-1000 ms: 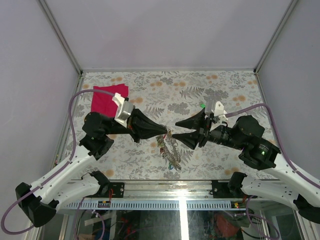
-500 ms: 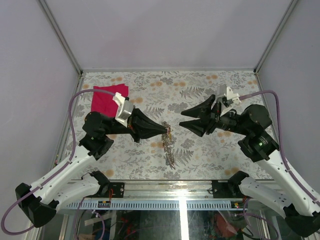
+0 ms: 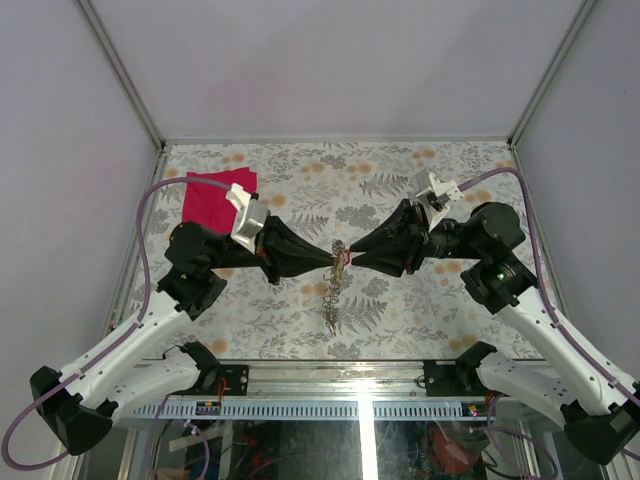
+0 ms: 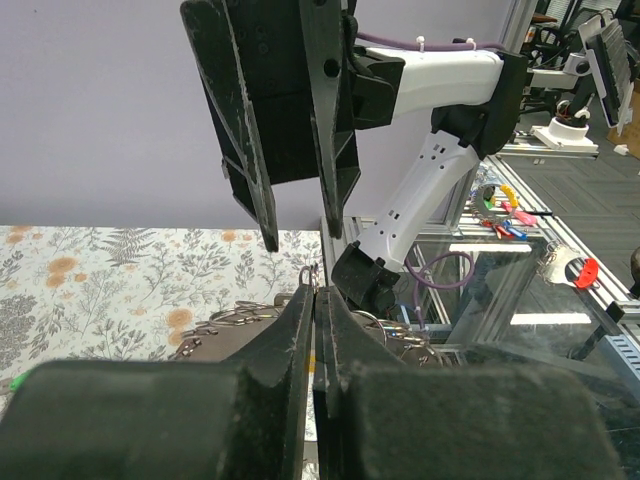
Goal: Put the keys on the keyring
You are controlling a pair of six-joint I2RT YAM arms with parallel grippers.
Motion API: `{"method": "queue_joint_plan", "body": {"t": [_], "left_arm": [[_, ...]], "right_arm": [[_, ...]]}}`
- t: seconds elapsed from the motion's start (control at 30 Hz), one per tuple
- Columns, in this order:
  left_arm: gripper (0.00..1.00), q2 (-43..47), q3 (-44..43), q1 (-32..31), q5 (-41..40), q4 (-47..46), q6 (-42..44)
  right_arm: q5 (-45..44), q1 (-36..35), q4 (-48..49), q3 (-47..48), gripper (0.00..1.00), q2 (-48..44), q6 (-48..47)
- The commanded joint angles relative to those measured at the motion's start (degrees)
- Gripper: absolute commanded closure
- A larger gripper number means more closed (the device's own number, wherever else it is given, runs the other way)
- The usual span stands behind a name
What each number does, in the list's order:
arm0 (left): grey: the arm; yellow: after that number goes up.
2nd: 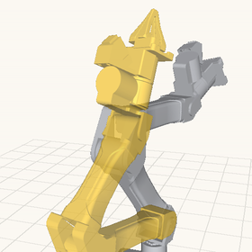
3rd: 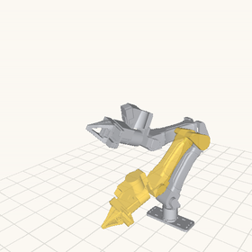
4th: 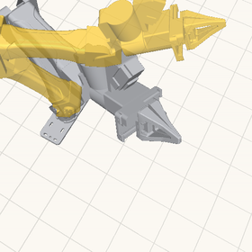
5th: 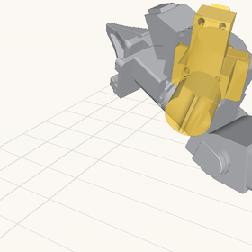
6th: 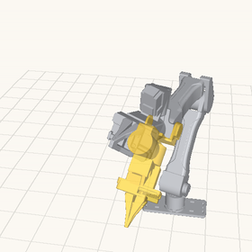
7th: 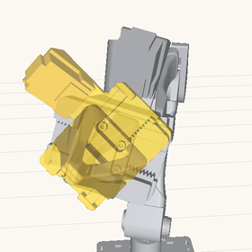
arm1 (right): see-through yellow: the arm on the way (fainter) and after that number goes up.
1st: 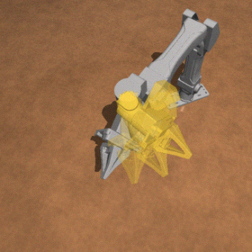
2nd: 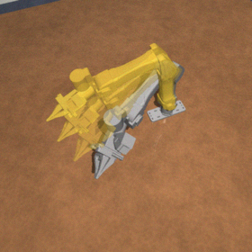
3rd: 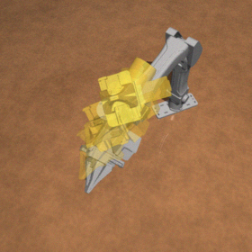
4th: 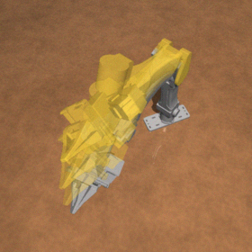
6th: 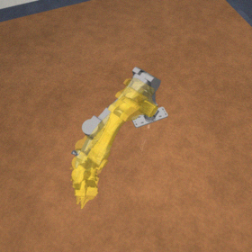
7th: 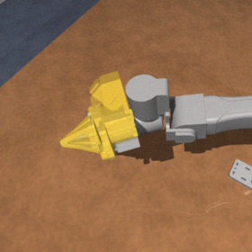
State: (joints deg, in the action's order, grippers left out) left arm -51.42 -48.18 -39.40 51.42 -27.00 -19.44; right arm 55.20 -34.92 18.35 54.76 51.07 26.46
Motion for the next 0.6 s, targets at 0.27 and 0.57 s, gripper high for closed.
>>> {"method": "queue_joint_plan", "body": {"t": [0.27,0.57], "left_arm": [[1.0,0.3,-2.94,-0.24,-1.34,-3.6,0.7],[1.0,0.39,-2.99,-0.27,-1.76,-2.9,1.16]], "right_arm": [[2.57,-1.52,2.22,0.35,0.65,2.98,1.53],[1.7,-4.8,0.26,1.18,0.8,3.91,-0.63]]}}
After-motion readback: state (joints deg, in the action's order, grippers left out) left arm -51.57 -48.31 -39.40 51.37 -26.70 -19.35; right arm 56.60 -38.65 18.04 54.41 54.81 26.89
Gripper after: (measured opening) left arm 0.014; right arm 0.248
